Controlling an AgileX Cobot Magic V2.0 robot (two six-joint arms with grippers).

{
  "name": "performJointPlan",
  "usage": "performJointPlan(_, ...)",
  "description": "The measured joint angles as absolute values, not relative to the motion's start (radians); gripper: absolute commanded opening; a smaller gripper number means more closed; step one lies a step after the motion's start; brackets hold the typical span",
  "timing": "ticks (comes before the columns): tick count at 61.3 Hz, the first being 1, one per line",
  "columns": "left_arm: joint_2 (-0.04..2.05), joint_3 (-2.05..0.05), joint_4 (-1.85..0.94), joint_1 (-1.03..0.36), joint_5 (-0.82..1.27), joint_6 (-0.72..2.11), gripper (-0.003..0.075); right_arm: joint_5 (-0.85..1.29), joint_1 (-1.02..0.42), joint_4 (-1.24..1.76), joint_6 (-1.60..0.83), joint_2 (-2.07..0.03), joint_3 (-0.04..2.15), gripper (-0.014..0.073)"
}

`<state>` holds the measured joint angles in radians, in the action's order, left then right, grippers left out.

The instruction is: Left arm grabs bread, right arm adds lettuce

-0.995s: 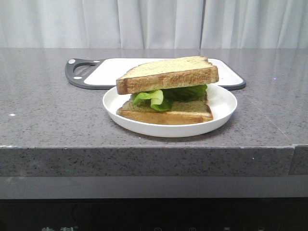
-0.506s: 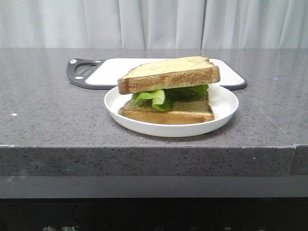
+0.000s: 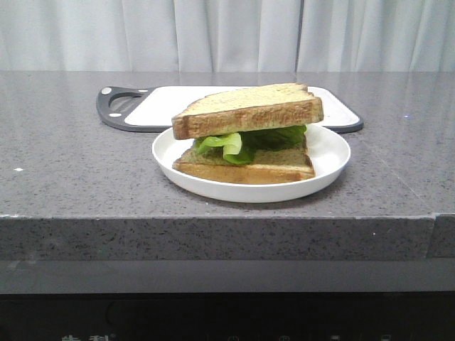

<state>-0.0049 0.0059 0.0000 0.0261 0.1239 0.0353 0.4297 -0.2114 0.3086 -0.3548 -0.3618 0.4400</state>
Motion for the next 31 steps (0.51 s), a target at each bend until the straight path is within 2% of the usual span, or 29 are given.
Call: performJointPlan(31, -0.005, 0.006, -0.005, 0.026, 0.125, 0.033, -0.0019, 0.43, -0.211, 0.309, -0.355, -0.362, 0.44, -0.005)
